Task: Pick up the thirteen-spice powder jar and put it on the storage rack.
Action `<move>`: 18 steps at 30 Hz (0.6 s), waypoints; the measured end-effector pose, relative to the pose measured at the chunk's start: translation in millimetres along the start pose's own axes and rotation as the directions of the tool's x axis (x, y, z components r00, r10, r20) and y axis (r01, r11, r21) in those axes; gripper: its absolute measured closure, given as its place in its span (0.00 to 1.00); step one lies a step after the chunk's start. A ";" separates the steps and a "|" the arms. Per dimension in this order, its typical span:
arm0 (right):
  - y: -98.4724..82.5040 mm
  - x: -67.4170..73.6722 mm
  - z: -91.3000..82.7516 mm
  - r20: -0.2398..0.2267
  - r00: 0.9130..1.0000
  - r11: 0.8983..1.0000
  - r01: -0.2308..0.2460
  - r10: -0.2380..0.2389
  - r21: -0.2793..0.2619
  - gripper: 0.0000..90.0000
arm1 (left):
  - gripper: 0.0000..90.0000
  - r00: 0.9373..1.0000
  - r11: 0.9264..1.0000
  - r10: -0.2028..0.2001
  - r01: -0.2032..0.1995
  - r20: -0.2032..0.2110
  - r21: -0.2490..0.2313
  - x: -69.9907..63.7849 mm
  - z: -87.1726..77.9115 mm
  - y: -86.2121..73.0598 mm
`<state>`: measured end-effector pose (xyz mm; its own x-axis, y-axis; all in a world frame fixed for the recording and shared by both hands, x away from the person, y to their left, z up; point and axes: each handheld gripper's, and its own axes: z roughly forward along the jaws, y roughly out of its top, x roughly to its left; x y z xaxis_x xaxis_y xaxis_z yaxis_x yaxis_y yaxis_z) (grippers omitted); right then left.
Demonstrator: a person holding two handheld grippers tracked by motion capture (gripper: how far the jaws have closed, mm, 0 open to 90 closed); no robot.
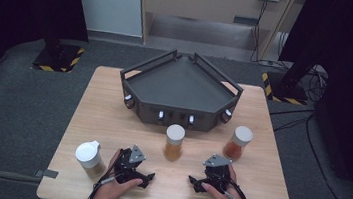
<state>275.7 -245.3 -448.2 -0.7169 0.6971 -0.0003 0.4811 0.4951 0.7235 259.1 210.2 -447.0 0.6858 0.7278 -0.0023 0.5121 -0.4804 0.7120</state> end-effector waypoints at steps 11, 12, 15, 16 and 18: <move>0.1 0.0 -0.2 0.000 1.000 1.000 -0.001 0.001 0.001 0.00 | 0.00 1.000 1.000 0.000 0.000 0.001 0.000 0.4 -0.1 0.2; 0.1 0.0 -0.2 0.000 1.000 1.000 -0.001 0.001 0.001 0.00 | 0.00 1.000 1.000 0.004 -0.004 -0.003 0.001 -0.8 -0.5 0.6; 0.1 0.1 -0.2 0.000 1.000 1.000 -0.001 0.001 0.001 0.00 | 0.01 1.000 1.000 0.011 -0.011 -0.003 0.003 -1.8 -1.7 1.9; 0.1 0.1 -0.2 0.000 1.000 1.000 -0.001 0.001 0.001 0.00 | 0.01 1.000 1.000 0.012 -0.012 -0.004 -0.002 -2.5 -2.7 2.2; 0.1 0.1 -0.2 0.000 1.000 1.000 -0.002 0.002 0.001 0.00 | 0.01 1.000 1.000 0.008 -0.008 -0.005 -0.012 -3.5 -5.1 2.9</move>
<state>275.6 -245.3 -448.1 -0.7161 0.6980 0.0008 0.4827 0.4944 0.7229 255.6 208.8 -441.3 0.6873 0.7264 0.0068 0.5004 -0.4802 0.7204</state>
